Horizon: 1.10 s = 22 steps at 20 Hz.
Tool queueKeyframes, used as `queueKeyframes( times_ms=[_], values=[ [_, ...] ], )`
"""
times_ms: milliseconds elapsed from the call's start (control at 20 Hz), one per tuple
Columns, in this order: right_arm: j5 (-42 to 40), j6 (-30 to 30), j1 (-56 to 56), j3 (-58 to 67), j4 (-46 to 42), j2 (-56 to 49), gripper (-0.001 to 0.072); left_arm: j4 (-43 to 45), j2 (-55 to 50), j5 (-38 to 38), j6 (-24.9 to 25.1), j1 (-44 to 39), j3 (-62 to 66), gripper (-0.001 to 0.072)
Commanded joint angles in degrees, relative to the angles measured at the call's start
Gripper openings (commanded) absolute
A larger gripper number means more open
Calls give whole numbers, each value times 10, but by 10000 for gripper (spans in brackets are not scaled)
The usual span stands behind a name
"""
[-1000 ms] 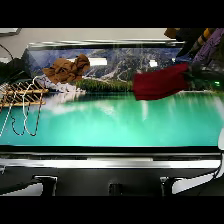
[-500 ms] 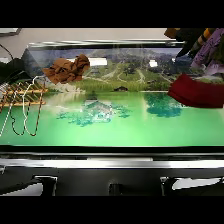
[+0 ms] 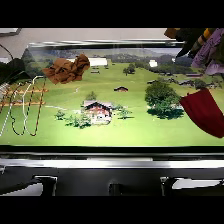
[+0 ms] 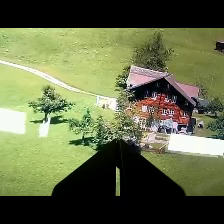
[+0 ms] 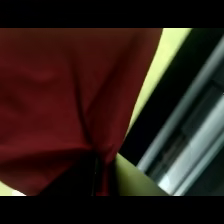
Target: Fold the clothes and pants, and hang the long-sleeved shirts on hangers.
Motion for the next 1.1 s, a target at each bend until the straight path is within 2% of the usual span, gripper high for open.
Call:
queueKeyframes(
  times_ms=[0, 250, 400, 850, 1000, 1050],
  values=[
    [-1, 27, 0, -102, -64, 40, 25, -2, 0, 0, 0, 0, 0, 16],
    [-50, 53, 0, -236, -80, 98, 25, -2, 0, 0, 0, 0, 0, 16],
    [-52, 59, 0, -282, -85, 114, 26, -2, 0, 0, 0, 0, 0, 16],
    [-55, 61, 0, -318, -127, 136, 29, -2, 0, 0, 0, 0, 0, 16],
    [-38, 61, 0, -319, -172, 136, 196, -2, 0, 0, 0, 0, 0, 16],
    [-32, 63, 0, -318, -197, 138, 362, -2, 0, 0, 0, 0, 0, 16]
  ],
)
